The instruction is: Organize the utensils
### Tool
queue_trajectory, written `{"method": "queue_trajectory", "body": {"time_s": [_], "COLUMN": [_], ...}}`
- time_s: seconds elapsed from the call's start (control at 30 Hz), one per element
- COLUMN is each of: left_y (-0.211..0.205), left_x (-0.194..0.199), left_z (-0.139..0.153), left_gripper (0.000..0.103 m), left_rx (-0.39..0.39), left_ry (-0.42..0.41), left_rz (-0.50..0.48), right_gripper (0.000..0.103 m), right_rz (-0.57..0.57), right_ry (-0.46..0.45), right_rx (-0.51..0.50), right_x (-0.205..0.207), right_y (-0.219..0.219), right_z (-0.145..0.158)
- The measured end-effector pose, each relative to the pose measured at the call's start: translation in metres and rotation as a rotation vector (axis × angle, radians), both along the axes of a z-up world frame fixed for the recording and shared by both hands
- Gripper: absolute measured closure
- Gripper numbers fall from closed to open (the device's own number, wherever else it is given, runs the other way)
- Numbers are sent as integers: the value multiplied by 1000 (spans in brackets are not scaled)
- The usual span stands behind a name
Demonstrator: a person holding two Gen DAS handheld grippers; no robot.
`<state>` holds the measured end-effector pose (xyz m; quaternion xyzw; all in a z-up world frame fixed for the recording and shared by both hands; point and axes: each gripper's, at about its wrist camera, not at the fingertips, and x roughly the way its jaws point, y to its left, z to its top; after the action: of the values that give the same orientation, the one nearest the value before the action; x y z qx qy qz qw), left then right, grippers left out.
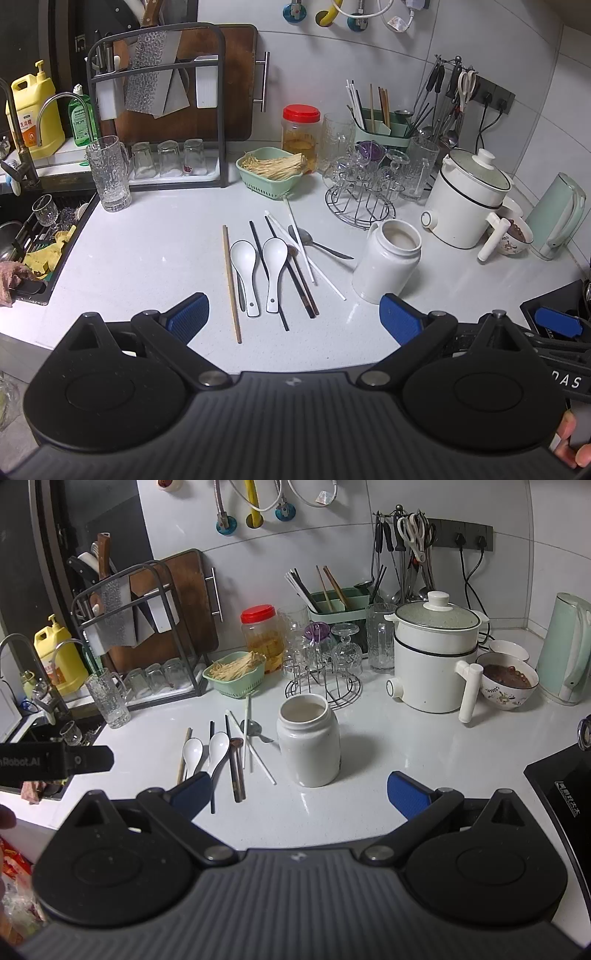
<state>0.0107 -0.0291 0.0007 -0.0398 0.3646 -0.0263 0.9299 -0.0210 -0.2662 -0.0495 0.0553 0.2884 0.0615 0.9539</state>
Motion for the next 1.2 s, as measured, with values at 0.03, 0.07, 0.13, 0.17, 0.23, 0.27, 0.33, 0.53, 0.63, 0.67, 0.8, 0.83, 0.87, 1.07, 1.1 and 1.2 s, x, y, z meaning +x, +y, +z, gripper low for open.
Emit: {"method": "queue_trajectory", "body": {"time_s": [0.03,0.07,0.13,0.17,0.23,0.27,0.33,0.53,0.63,0.67,0.8,0.83,0.87,1.07,1.1,1.2], "left_y": [0,1,2,1,2,2,1,-3,-5,-3,8,10,11,12,11,6], "left_x": [0,0,0,-1,-1,-2,-6,-7,-3,0,12,14,16,27,29,35], "left_z": [0,0,0,0,-1,0,1,2,-1,-1,0,-1,-3,-21,-25,-35], "left_gripper": [3,3,3,3,3,3,3,3,3,3,3,3,3,3,3,3], "left_rx": [1,1,1,2,-2,-7,-17,3,43,61,58,55,57,53,48,74], "left_ry": [-1,-1,-4,-3,0,-1,-14,-13,-28,-41,-48,-48,-46,-39,-33,-26], "left_rz": [1,1,-1,0,-1,1,2,8,-12,-8,25,31,39,59,57,51], "right_gripper": [0,0,0,0,0,0,0,0,0,0,0,0,0,0,2,4], "right_rz": [0,0,4,6,9,11,26,15,0,1,7,9,13,38,41,46], "right_ry": [1,1,-1,-3,-8,-8,-7,-5,-20,-31,-67,-67,-67,-65,-62,-45], "right_rx": [1,2,2,3,2,4,25,51,28,22,8,11,17,53,64,101], "right_x": [0,-1,-1,-2,-4,-5,-5,-8,-9,-9,-11,-10,-9,5,8,17], "right_y": [0,0,0,0,0,0,-2,-8,-8,-8,-10,-11,-12,-16,-17,-21], "right_z": [0,0,0,0,0,-1,-2,-3,-2,-2,-3,-5,-7,-22,-24,-30]}}
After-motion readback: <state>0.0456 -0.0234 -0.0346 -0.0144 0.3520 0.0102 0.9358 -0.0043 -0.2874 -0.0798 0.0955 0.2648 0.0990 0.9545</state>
